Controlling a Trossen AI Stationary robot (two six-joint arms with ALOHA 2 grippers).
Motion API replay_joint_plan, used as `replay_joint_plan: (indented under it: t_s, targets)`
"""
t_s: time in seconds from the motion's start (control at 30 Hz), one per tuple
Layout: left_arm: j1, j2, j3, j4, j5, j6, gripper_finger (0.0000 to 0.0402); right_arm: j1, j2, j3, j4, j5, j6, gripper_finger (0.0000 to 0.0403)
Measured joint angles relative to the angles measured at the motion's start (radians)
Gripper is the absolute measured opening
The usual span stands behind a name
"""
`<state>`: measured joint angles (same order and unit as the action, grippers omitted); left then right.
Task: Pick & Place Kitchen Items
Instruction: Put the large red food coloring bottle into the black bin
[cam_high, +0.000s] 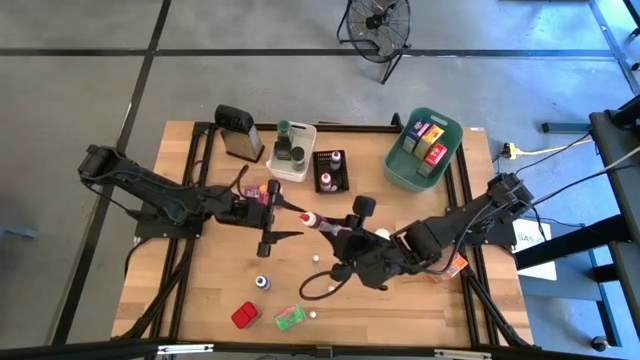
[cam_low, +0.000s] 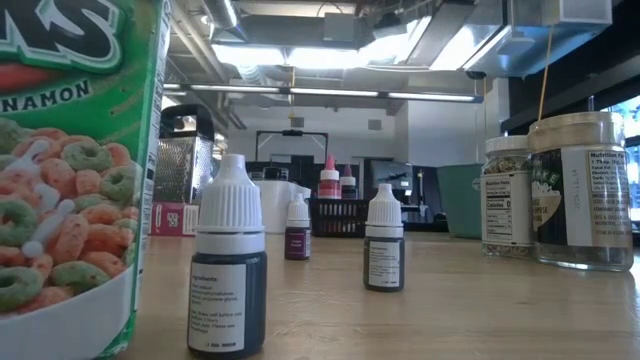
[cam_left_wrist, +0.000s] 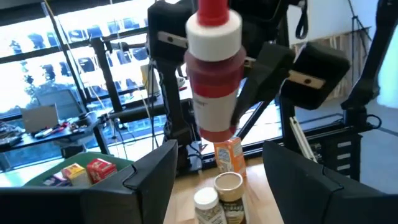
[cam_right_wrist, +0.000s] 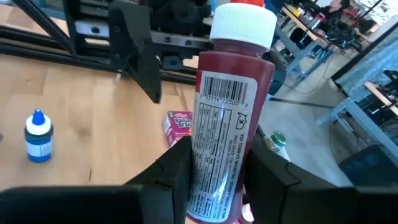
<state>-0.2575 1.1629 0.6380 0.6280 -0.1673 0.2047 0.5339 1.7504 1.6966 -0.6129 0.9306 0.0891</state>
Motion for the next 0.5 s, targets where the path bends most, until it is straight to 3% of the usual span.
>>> replay_joint_plan:
  t_s: [0.5]
  targets:
    - [0.0, 0.0, 0.0, -0.018, 0.006, 0.018, 0.0235, -0.003, 0.0, 0.0, 0.012, -0.016, -0.009, 0.0121]
